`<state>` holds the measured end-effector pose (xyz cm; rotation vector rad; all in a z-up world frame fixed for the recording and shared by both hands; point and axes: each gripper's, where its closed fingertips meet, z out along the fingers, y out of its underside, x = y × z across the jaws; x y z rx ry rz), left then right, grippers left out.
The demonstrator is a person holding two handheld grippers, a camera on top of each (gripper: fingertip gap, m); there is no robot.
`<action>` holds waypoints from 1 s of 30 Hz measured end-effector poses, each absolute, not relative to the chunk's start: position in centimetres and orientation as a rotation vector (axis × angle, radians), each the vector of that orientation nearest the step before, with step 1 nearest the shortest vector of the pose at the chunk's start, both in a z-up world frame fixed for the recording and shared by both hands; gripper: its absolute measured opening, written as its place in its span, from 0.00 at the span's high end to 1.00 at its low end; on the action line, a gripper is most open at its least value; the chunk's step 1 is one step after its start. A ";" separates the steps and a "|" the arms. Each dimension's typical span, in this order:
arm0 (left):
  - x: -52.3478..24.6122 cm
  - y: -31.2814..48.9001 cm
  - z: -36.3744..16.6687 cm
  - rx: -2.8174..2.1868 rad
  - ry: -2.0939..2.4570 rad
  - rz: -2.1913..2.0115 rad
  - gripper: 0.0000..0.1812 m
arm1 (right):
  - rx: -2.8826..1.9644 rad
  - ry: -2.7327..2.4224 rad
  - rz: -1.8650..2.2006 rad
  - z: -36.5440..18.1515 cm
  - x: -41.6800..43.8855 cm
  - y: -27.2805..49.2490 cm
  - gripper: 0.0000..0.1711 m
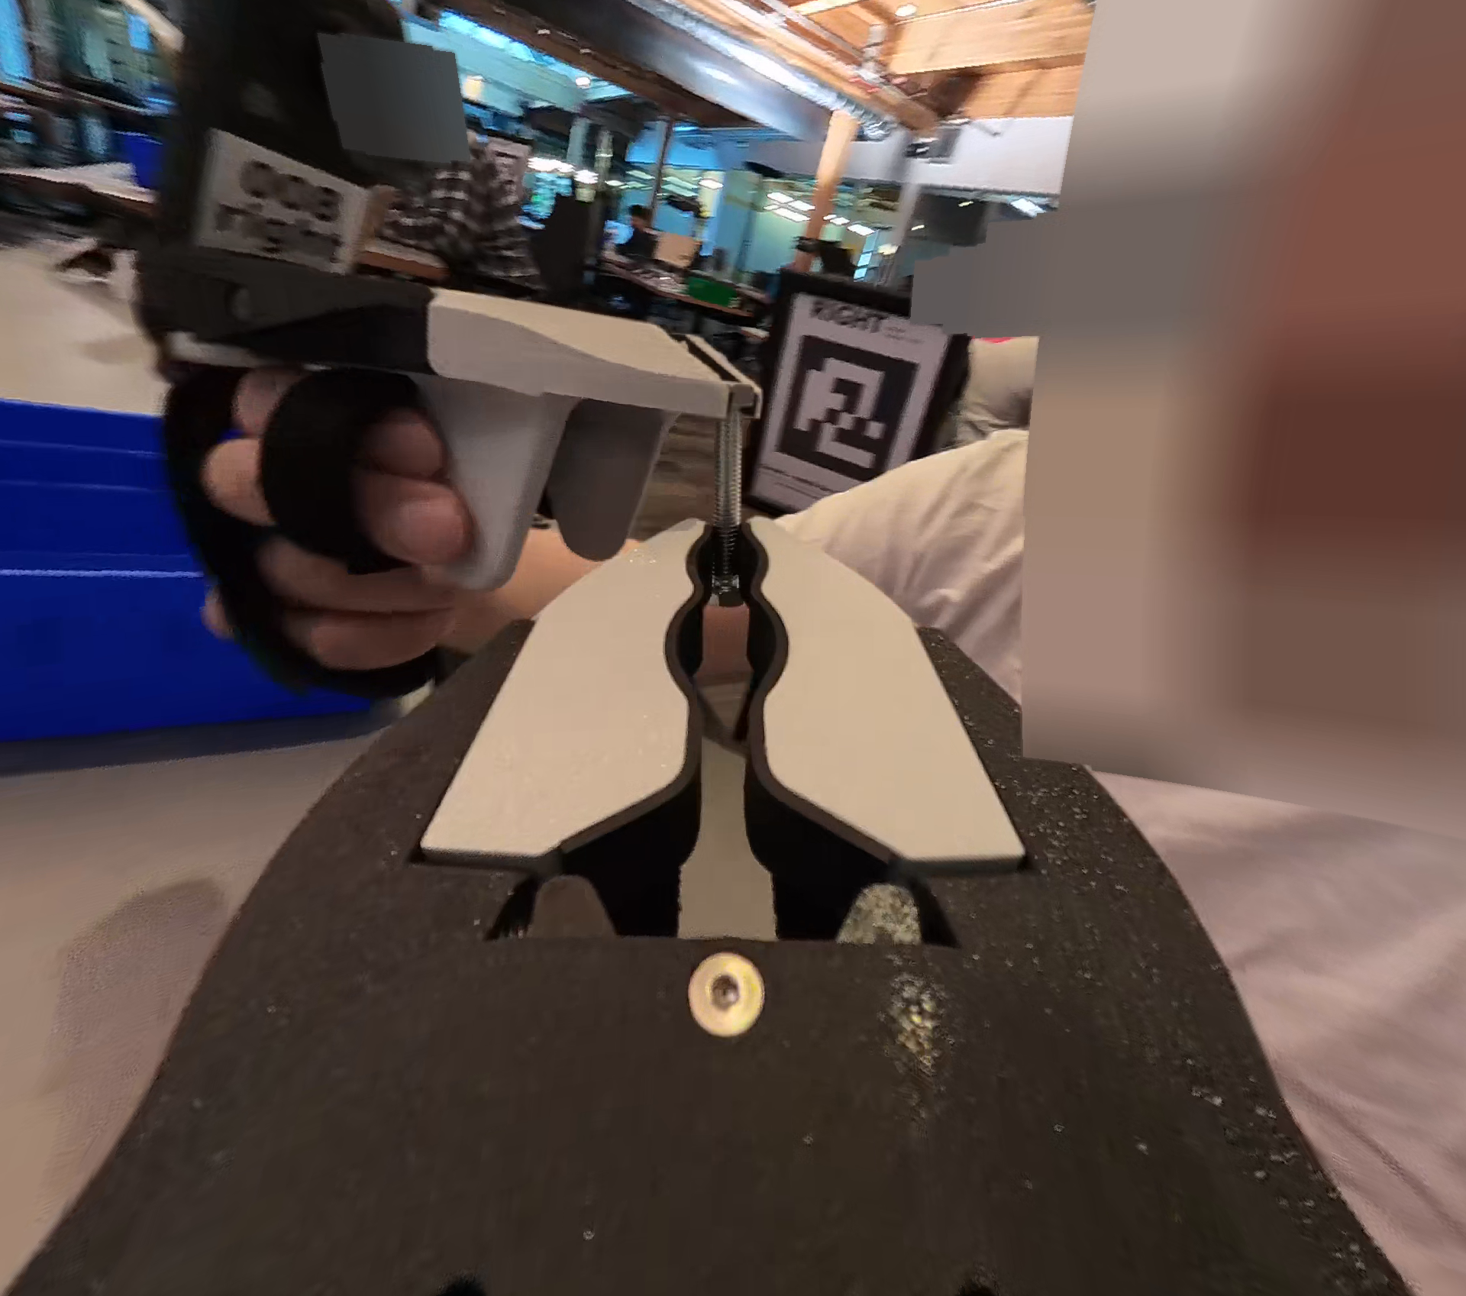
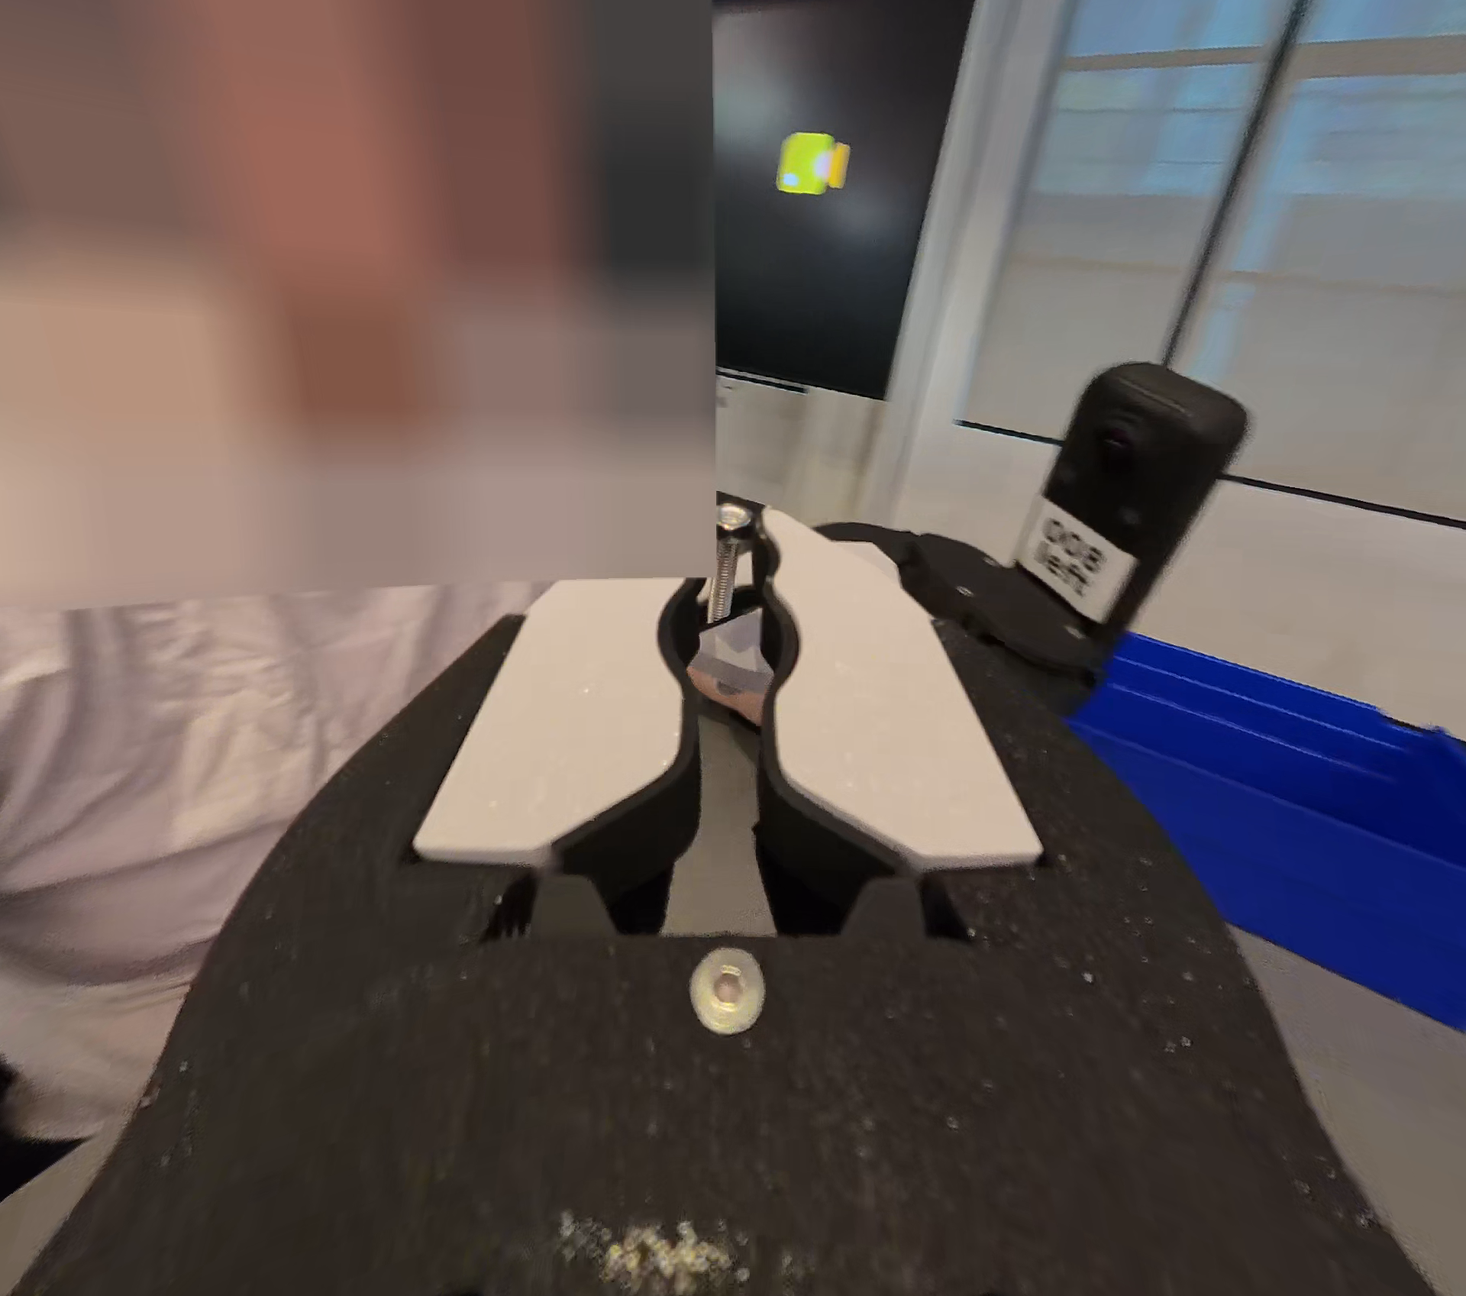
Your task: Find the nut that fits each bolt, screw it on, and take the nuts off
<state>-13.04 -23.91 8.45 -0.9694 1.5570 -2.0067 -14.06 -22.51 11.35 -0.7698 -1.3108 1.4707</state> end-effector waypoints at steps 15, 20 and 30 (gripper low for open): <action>-13.2 -24.0 8.3 -0.963 1.573 -2.023 0.98 | -0.901 -1.096 1.388 14.1 -11.1 -19.1 0.94; -13.7 -21.6 8.6 -1.013 1.563 -1.776 0.98 | -1.704 -0.911 0.342 8.3 2.5 -10.3 0.94; -13.6 -21.3 8.2 -1.034 1.596 -1.673 0.98 | -2.800 -0.311 0.071 -13.2 23.7 -11.0 0.94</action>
